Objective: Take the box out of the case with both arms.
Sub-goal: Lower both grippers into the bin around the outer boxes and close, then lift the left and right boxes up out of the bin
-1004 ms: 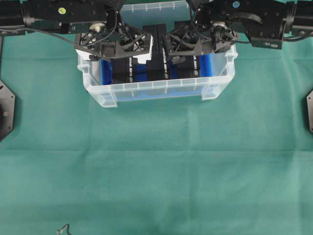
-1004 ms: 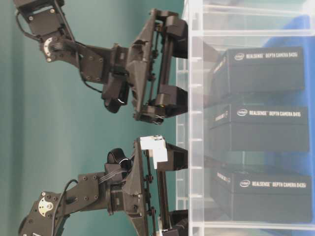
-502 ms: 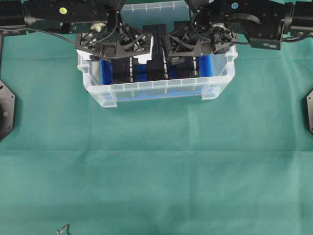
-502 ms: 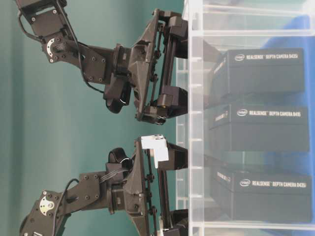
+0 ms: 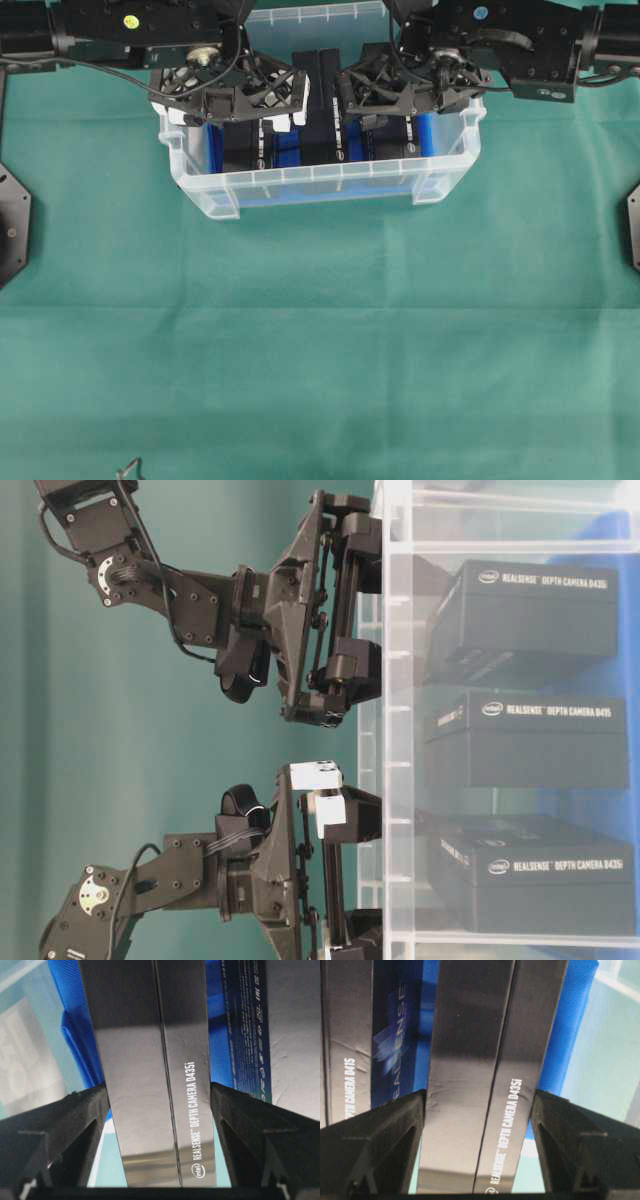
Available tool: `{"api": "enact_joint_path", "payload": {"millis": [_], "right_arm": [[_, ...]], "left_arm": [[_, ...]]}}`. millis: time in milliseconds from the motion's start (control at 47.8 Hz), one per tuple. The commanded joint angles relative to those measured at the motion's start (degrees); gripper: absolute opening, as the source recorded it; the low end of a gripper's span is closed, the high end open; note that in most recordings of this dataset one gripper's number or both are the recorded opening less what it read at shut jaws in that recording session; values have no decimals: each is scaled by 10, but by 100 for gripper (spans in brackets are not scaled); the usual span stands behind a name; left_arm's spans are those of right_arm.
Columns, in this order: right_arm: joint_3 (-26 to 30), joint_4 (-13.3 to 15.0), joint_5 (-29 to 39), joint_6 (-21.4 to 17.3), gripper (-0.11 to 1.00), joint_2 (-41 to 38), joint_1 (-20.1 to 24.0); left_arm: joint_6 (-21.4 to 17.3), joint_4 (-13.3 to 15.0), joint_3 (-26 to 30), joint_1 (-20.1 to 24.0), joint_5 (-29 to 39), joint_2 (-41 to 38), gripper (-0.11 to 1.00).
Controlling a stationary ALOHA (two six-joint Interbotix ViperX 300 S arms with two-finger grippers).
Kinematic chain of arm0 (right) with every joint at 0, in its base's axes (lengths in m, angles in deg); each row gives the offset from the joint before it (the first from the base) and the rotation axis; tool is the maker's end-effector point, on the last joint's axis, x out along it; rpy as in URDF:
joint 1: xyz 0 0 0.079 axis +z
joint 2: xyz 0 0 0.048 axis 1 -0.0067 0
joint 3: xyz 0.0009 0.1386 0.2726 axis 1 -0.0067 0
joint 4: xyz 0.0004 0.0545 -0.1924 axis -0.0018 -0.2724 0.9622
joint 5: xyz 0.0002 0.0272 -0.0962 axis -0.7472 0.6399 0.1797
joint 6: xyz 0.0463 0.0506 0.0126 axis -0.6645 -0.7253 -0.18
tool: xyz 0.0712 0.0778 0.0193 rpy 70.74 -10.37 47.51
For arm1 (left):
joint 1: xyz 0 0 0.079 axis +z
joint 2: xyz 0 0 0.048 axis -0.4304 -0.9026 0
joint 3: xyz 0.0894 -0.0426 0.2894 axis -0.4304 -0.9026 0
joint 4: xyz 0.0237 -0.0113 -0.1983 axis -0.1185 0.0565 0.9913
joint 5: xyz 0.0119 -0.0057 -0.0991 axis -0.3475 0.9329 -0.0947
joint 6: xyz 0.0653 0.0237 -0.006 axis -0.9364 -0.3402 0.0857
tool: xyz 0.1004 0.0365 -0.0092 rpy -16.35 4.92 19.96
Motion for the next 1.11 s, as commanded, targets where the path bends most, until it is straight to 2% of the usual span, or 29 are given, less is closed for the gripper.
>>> {"api": "enact_joint_path", "payload": {"millis": [0, 586, 1088], "right_arm": [[4, 4, -4, 1, 66, 8, -3], [23, 7, -3, -1, 66, 18, -3], [85, 19, 64, 2, 66, 58, -3]], "left_arm": [[-2, -1, -1, 1, 16, 10, 63], [-3, 1, 22, 1, 29, 15, 63], [-4, 2, 106, -1, 83, 40, 63]]}}
